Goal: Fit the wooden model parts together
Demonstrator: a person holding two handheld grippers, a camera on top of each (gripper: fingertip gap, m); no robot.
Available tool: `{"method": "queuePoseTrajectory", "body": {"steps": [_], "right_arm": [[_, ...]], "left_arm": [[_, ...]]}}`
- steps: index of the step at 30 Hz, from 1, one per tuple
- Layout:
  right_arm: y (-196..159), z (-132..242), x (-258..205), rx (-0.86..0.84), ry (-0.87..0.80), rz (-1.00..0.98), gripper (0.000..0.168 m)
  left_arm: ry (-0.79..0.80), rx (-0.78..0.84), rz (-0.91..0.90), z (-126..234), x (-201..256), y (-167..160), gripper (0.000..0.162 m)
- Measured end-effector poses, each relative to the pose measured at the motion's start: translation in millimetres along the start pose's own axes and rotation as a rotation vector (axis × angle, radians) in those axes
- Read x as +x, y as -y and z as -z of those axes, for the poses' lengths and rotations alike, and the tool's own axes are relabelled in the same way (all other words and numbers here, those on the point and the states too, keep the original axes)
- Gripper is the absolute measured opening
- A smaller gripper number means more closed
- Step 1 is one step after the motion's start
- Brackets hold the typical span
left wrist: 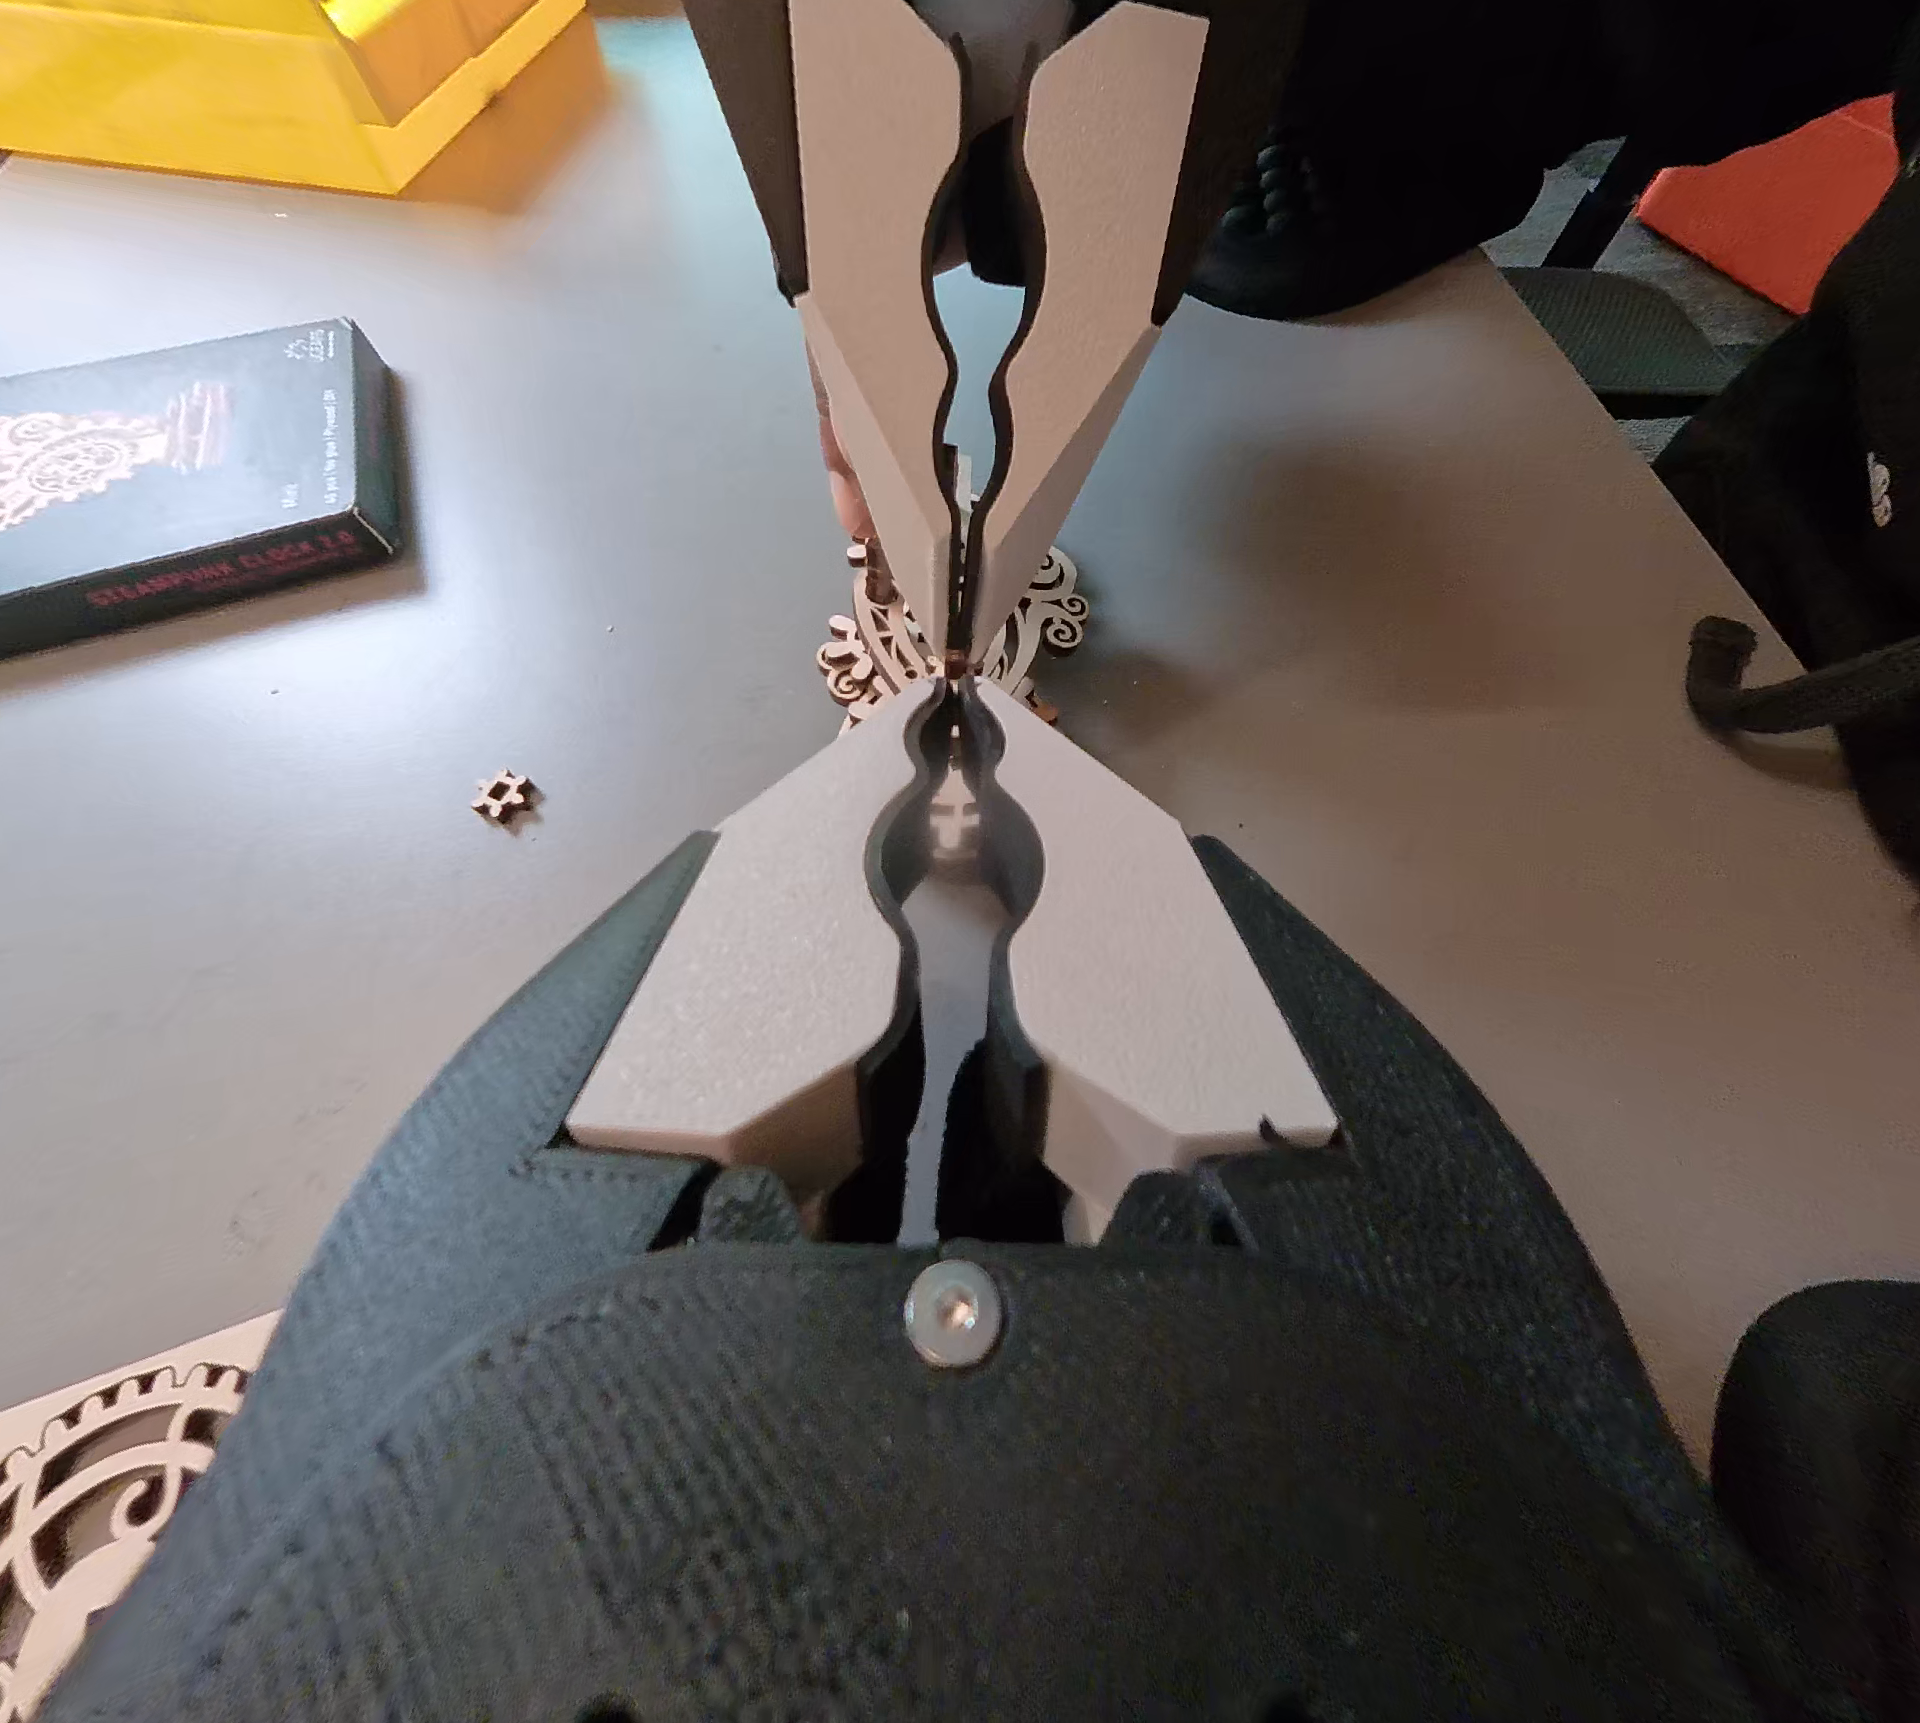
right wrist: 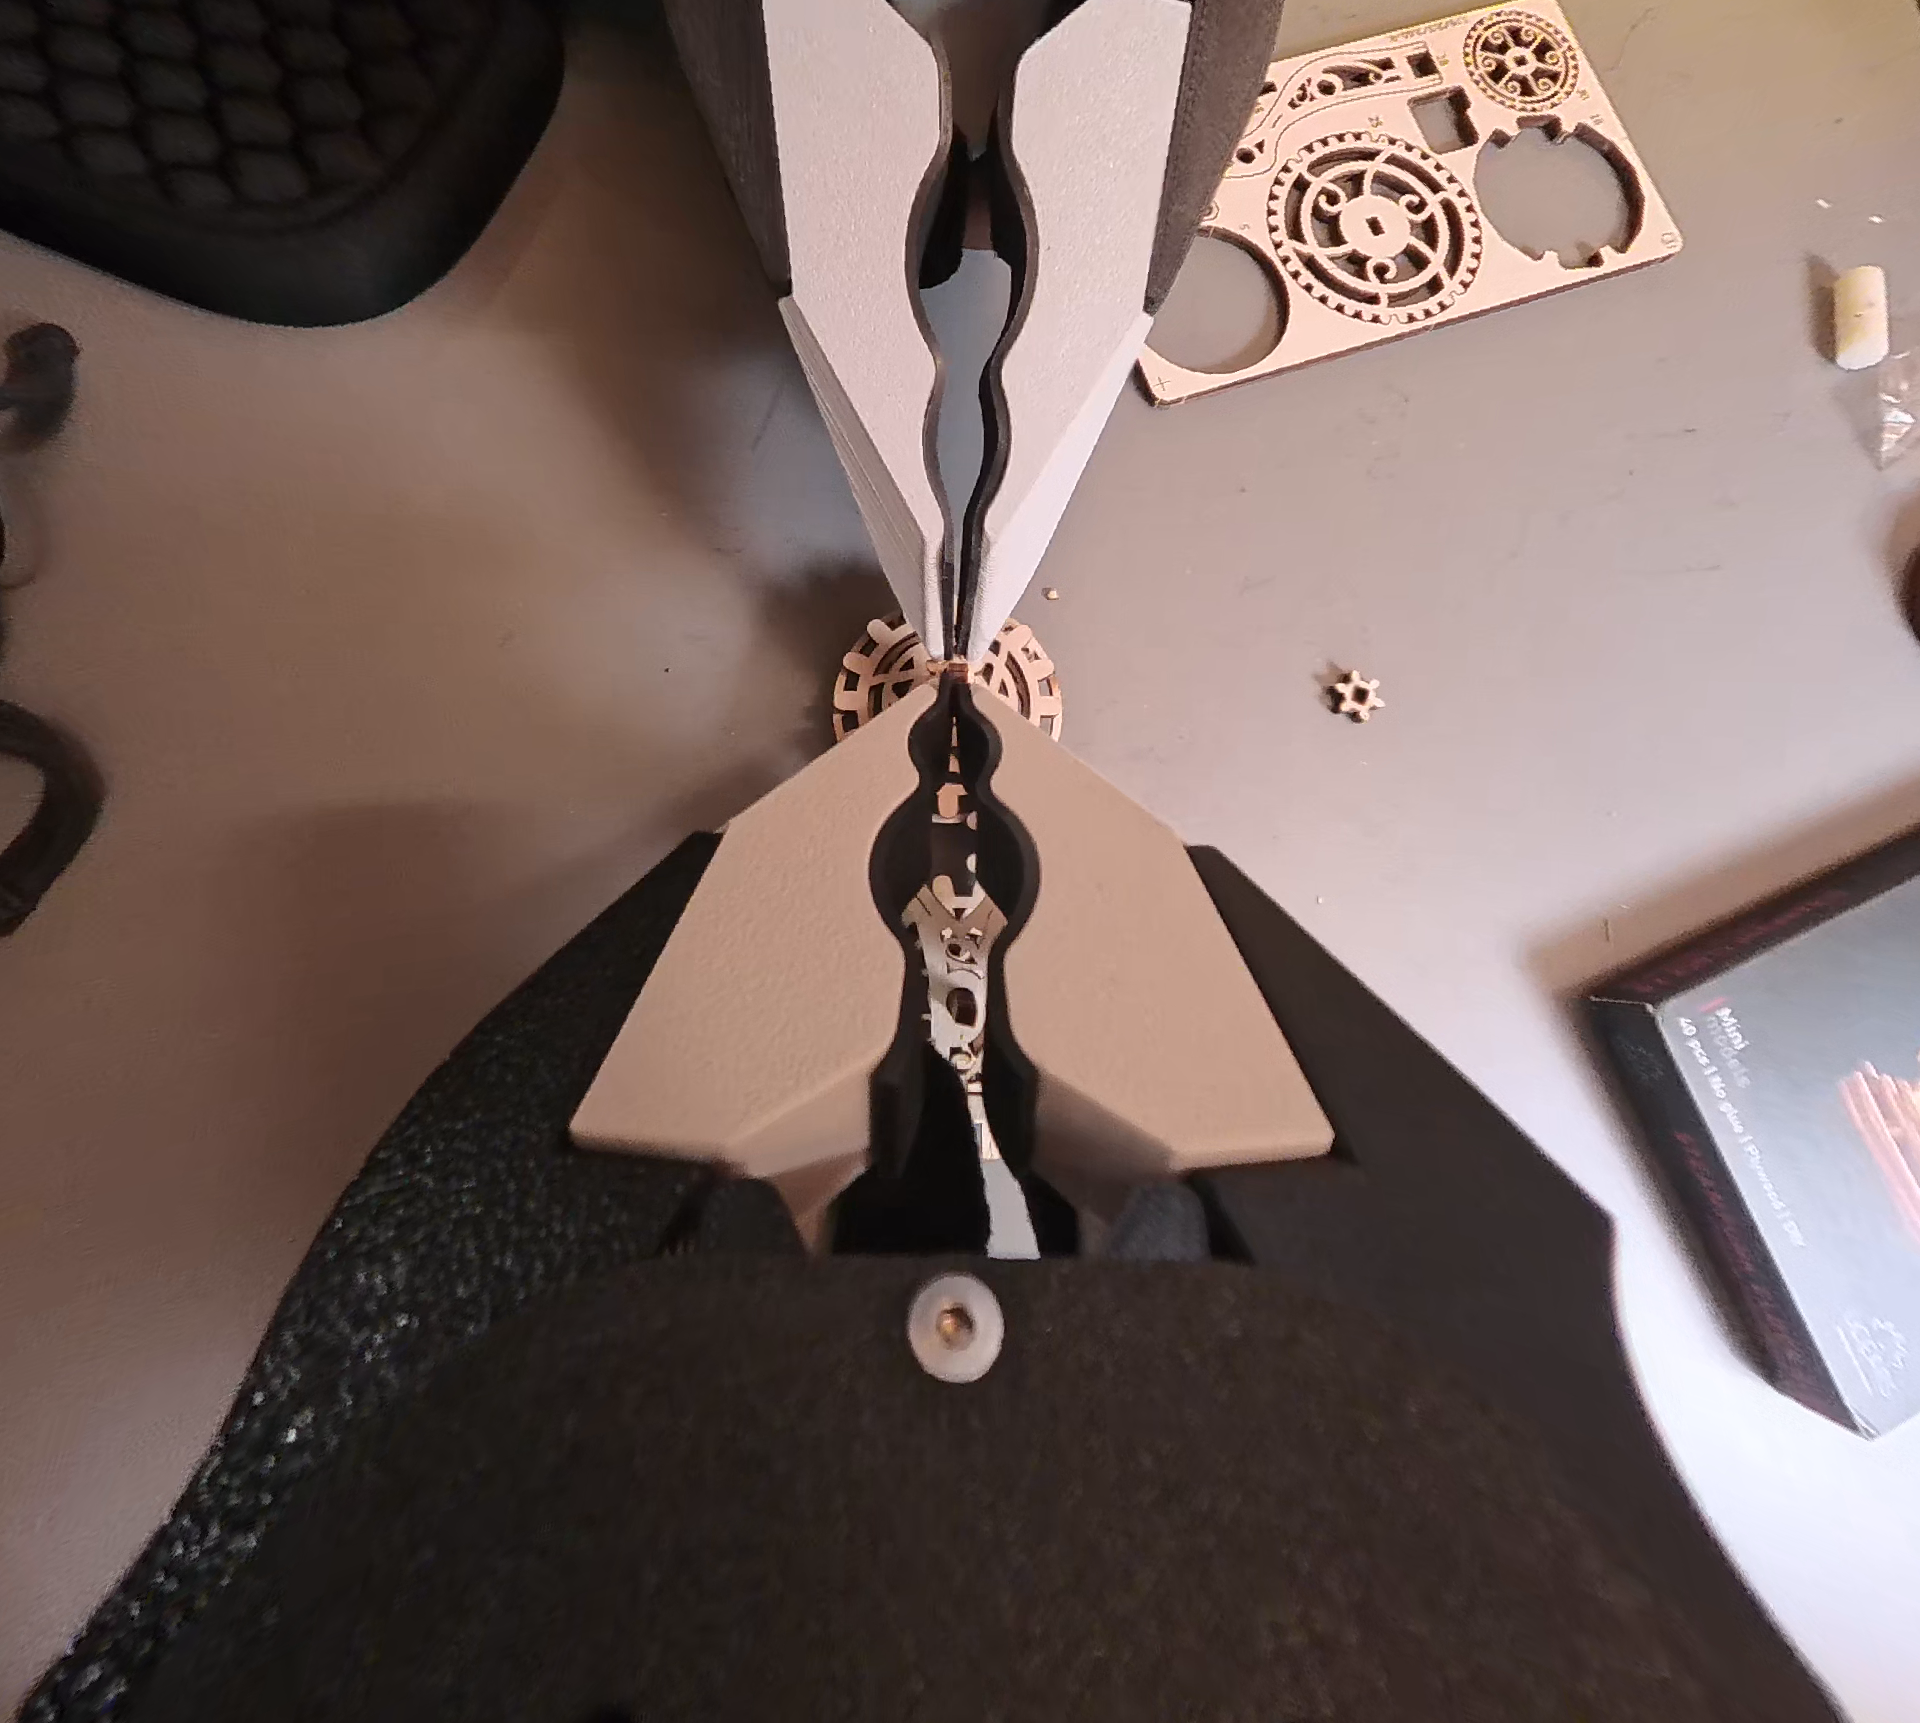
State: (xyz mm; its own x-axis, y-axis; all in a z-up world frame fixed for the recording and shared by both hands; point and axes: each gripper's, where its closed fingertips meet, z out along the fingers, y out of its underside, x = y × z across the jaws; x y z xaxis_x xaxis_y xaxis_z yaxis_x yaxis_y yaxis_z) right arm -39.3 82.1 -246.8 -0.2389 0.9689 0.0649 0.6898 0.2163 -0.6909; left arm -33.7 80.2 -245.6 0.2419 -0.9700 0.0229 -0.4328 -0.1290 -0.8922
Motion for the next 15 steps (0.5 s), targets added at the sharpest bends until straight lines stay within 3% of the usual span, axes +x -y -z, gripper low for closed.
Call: {"method": "queuePoseTrajectory", "body": {"steps": [14,15], "right_arm": [[5,4,3,0.013,-0.011,-0.012,0.003],[9,10,6,0.045,-0.006,-0.031,0.004]], "left_arm": [[0.024,0.015,0.004,1,-3,2,0.0],[0.021,0.035,0.019,3,-3,6,0.008]]}}
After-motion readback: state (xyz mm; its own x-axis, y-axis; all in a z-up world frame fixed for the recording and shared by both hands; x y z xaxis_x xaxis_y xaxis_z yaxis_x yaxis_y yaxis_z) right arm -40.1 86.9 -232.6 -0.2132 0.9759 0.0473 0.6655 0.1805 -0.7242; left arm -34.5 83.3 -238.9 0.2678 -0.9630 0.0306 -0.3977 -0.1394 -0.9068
